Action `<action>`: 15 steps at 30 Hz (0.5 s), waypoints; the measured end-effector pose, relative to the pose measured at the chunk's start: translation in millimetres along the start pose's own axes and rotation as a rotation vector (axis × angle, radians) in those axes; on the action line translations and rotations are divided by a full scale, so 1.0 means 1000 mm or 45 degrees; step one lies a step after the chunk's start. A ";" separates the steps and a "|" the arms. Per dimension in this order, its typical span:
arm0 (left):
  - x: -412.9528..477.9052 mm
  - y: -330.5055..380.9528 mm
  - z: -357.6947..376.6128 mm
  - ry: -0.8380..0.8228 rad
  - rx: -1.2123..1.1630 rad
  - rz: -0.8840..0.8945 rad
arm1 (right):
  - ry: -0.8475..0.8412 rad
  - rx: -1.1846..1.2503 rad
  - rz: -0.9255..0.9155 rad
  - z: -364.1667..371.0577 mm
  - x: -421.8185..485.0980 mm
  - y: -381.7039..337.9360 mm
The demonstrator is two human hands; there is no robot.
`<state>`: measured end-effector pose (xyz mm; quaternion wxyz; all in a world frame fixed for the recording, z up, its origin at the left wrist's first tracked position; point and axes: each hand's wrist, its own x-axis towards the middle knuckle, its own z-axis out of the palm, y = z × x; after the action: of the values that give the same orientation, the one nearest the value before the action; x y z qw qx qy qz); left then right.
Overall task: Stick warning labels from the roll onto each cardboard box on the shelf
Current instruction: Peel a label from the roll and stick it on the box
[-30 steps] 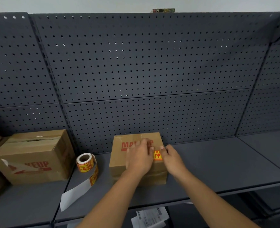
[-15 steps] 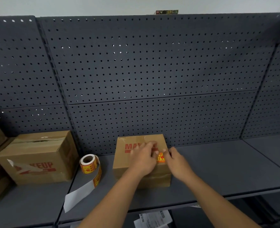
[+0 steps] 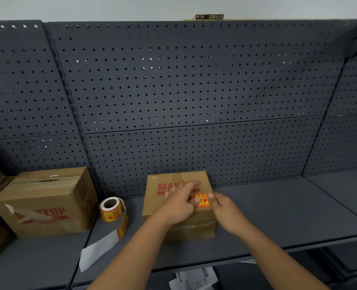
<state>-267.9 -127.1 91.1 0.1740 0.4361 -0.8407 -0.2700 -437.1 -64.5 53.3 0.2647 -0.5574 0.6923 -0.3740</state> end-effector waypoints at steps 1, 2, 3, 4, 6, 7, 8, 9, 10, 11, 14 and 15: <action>0.000 -0.001 0.000 -0.005 -0.014 0.002 | 0.011 0.009 -0.004 0.000 -0.001 0.001; 0.000 -0.001 0.000 -0.008 -0.019 0.006 | 0.020 0.013 -0.010 0.000 -0.001 0.003; 0.000 -0.002 0.000 -0.009 -0.021 0.009 | 0.026 0.014 -0.015 0.001 -0.002 0.004; -0.001 -0.001 0.001 -0.010 -0.026 0.011 | 0.033 0.015 -0.015 0.001 -0.002 0.004; -0.002 0.000 0.001 -0.009 -0.038 0.011 | 0.045 0.015 -0.009 0.002 -0.002 0.004; -0.004 0.001 0.000 -0.009 -0.038 0.010 | 0.058 0.001 -0.005 0.004 -0.002 0.004; -0.004 0.001 0.000 -0.006 -0.031 0.011 | 0.069 -0.024 0.003 0.004 -0.001 0.004; -0.004 0.002 0.000 0.002 -0.006 0.014 | 0.078 -0.058 0.020 0.004 0.000 0.003; -0.004 0.002 0.001 0.020 0.038 0.022 | 0.079 -0.095 0.050 0.003 0.002 0.002; -0.004 0.003 0.003 0.053 0.090 0.029 | 0.077 -0.128 0.083 0.001 0.004 0.000; 0.002 0.004 0.011 0.196 0.126 -0.012 | 0.099 -0.183 0.160 -0.005 0.014 -0.007; 0.004 0.004 0.014 0.249 0.110 -0.042 | 0.101 -0.197 0.166 -0.005 0.017 -0.009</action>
<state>-280.3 -124.6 82.3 0.2317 0.4812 -0.8232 -0.1926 -440.4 -80.4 64.3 0.2170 -0.5148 0.7638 -0.3232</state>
